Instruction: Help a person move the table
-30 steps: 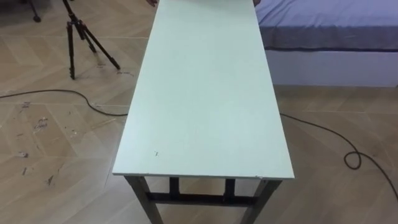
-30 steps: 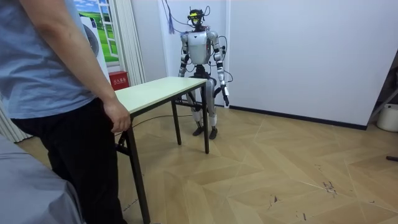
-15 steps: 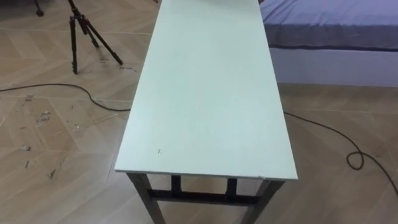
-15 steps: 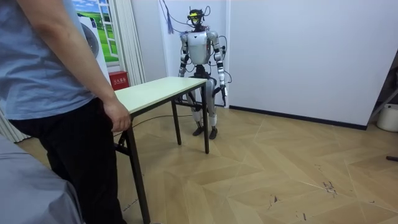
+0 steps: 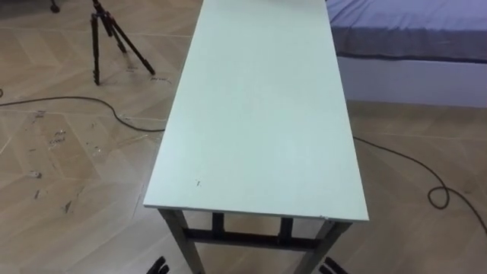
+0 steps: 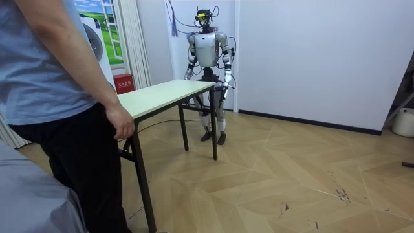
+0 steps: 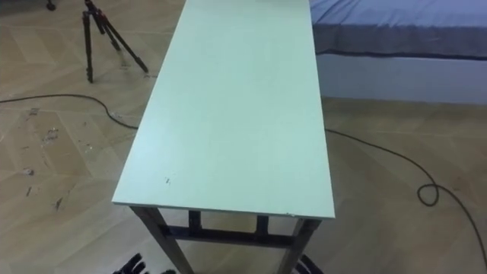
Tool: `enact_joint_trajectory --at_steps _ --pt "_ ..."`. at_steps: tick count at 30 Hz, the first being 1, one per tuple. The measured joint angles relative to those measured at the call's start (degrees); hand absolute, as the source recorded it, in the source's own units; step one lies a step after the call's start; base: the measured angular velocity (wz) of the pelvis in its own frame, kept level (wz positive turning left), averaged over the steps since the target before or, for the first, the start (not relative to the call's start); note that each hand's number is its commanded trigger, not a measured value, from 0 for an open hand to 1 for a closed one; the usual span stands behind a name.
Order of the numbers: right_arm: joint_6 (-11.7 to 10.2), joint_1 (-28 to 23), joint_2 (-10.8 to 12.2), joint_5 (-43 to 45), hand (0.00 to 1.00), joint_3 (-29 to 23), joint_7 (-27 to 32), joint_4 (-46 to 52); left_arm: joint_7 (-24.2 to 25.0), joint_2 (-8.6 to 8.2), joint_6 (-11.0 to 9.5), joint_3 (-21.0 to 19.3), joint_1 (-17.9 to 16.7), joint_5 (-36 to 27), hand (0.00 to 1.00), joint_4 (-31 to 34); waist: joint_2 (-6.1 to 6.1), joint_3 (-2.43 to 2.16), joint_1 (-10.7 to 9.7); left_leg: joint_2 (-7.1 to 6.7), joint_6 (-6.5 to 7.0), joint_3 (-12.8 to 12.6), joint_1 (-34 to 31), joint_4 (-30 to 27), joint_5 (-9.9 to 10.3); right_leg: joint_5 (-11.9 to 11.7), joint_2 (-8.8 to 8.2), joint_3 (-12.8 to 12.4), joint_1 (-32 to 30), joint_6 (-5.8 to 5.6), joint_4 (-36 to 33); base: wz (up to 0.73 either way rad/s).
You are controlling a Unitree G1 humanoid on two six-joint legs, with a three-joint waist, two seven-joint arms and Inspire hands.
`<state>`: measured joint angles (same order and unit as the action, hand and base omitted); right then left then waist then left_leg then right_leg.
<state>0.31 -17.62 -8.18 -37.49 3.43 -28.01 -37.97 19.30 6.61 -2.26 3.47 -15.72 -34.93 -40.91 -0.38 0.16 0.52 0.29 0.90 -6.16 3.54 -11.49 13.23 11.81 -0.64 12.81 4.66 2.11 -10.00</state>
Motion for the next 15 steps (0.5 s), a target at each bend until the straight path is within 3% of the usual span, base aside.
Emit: enact_joint_trajectory --at_steps 2,6,15 --pt "0.6 -1.7 0.5 -3.0 0.0 2.2 -1.1 6.0 0.9 -0.24 0.3 3.1 -2.0 -4.6 0.0 5.3 0.0 0.05 0.0 0.03 0.0 0.0 0.2 -0.2 0.0 0.0 -0.05 0.0 -0.2 -0.01 -0.7 0.0" --pt "1.0 -0.5 1.8 -5.6 0.0 3.3 -2.7 8.8 2.3 -0.25 0.6 6.0 -2.7 -7.6 0.0 11.1 -0.16 0.09 -0.1 0.04 0.02 0.1 0.1 -0.3 0.0 0.0 -0.07 0.0 -0.7 0.0 -0.9 0.0" --pt "1.0 0.7 -0.5 -14.3 0.0 10.7 -2.8 13.3 3.9 2.29 1.8 12.2 -3.3 -13.2 0.0 22.9 -0.27 0.15 -0.1 0.04 0.07 -0.2 -0.9 -1.2 0.0 0.0 -0.09 -1.1 -1.8 0.03 -1.8 -0.04"
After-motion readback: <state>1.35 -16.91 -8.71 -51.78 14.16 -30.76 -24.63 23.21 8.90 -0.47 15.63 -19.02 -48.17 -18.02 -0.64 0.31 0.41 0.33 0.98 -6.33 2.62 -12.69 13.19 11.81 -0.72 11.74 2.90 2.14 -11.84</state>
